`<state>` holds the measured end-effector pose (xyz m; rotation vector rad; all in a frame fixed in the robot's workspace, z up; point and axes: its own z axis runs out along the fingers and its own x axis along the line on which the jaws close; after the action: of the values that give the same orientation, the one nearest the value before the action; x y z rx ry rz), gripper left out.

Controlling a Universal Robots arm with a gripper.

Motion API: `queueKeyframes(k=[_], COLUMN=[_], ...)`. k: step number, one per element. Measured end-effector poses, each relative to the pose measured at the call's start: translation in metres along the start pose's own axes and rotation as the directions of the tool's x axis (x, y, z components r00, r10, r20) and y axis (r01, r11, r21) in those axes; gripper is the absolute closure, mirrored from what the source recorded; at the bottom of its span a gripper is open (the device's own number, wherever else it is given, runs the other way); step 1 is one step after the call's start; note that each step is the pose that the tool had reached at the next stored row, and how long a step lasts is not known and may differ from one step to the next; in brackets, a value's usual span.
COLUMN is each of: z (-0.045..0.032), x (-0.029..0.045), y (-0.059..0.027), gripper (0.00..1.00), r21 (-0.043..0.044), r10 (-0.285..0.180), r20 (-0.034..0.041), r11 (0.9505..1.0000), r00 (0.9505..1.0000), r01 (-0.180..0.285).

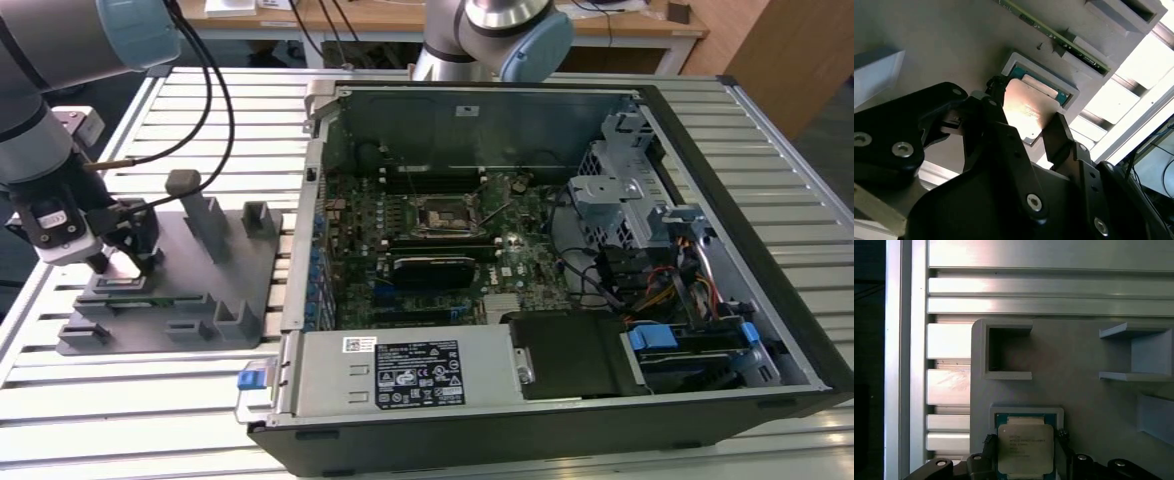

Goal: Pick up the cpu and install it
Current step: 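Pick up the cpu and move it towards the insertion slot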

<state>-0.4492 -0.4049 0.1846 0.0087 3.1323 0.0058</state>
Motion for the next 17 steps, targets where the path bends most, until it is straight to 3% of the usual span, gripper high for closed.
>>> queueKeyframes(k=[1,4,12,17], z=[-0.0001,-0.0008,-0.0185,-0.0216], x=[0.0,0.0001,-0.0001,-0.0001], y=[0.0,0.0,0.0001,0.0001], gripper=[0.46,0.46,0.46,0.46], r21=[0.0,-0.0001,0.0,-0.001], r10=[0.0,0.0,0.0,0.0], r20=[-0.0001,0.0002,0.0,0.0003], r11=[1.0,1.0,1.0,1.0], r00=[1.0,1.0,1.0,1.0], r01=[0.0,0.0,0.0,0.0])
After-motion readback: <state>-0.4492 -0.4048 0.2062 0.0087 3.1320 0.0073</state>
